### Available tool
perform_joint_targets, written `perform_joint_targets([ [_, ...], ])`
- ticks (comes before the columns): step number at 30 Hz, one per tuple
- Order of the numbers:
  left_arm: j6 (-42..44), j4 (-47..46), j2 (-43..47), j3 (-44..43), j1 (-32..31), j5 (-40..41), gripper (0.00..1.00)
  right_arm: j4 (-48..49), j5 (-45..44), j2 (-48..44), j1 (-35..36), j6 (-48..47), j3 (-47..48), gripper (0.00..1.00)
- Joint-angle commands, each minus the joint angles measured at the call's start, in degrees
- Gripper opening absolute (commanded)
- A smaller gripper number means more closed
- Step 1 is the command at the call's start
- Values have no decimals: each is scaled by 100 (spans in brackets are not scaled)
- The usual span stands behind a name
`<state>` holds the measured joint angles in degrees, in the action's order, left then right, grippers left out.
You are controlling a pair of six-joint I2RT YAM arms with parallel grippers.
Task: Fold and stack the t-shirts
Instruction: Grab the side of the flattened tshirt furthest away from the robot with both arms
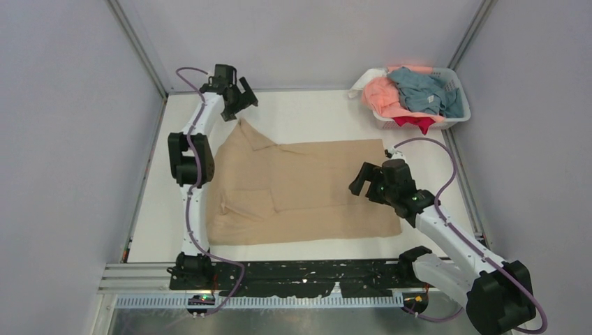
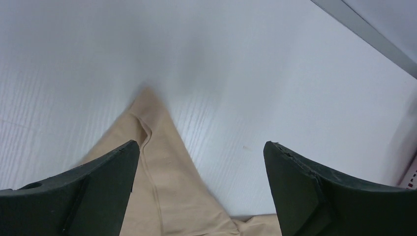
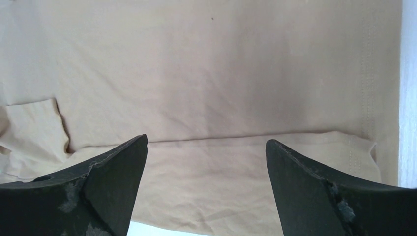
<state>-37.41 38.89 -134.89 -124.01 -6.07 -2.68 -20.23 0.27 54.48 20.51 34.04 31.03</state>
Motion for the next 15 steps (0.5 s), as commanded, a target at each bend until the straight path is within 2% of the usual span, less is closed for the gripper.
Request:
perform_joint_targets([
  [1,-426,104,-360,-579,117,-212,100,592,-359,-174,-23,-138,195,95],
  [9,-927,-515,-236,248,140,119,99,715,-525,-223,-51,-92,188,95],
  [15,-1105,-507,-516,41,148,96,94,740,-470,-248,-64,-17,191,95],
])
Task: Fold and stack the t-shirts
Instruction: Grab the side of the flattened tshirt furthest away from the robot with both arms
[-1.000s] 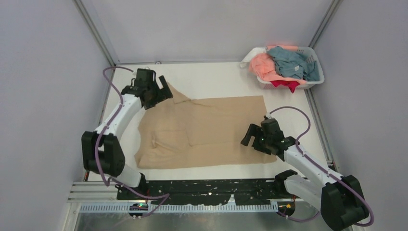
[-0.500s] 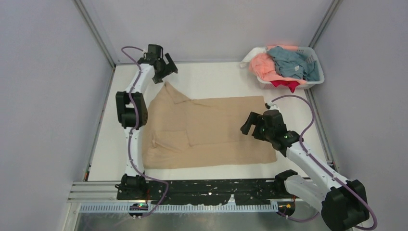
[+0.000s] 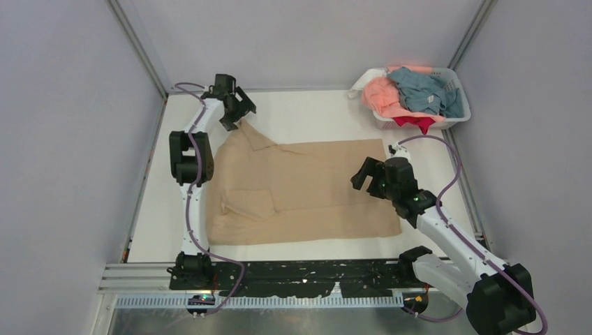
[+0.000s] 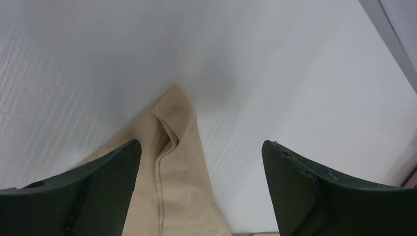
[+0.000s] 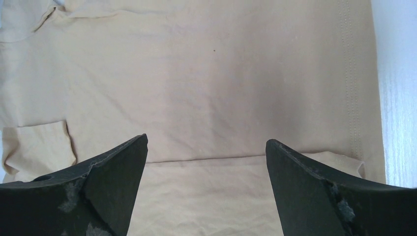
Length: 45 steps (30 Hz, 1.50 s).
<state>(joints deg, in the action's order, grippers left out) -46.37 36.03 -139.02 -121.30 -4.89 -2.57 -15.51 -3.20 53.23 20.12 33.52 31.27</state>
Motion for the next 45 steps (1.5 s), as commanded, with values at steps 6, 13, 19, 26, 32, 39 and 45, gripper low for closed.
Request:
perform_joint_targets([
  [6,-310,-552,-115,-119,49,-162,87,268,-190,-196,-27,130,74,95],
  [13,-399,-719,-308,-315,57,-202,78,231,-188,-211,-22,194,37,95],
  [19,-451,-676,-337,-361,58,-245,54,217,-265,-220,-25,212,61,95],
  [26,-368,-810,-216,-110,54,-337,31,184,-310,-213,-33,240,108,95],
  [32,-117,-523,-221,-225,58,-336,20,91,-389,-365,-36,205,186,95],
  [39,194,-334,-220,-300,53,-563,0,-96,-647,-728,-40,131,194,95],
  [45,276,-618,-58,36,57,-728,0,-120,-836,-699,-43,17,234,95],
])
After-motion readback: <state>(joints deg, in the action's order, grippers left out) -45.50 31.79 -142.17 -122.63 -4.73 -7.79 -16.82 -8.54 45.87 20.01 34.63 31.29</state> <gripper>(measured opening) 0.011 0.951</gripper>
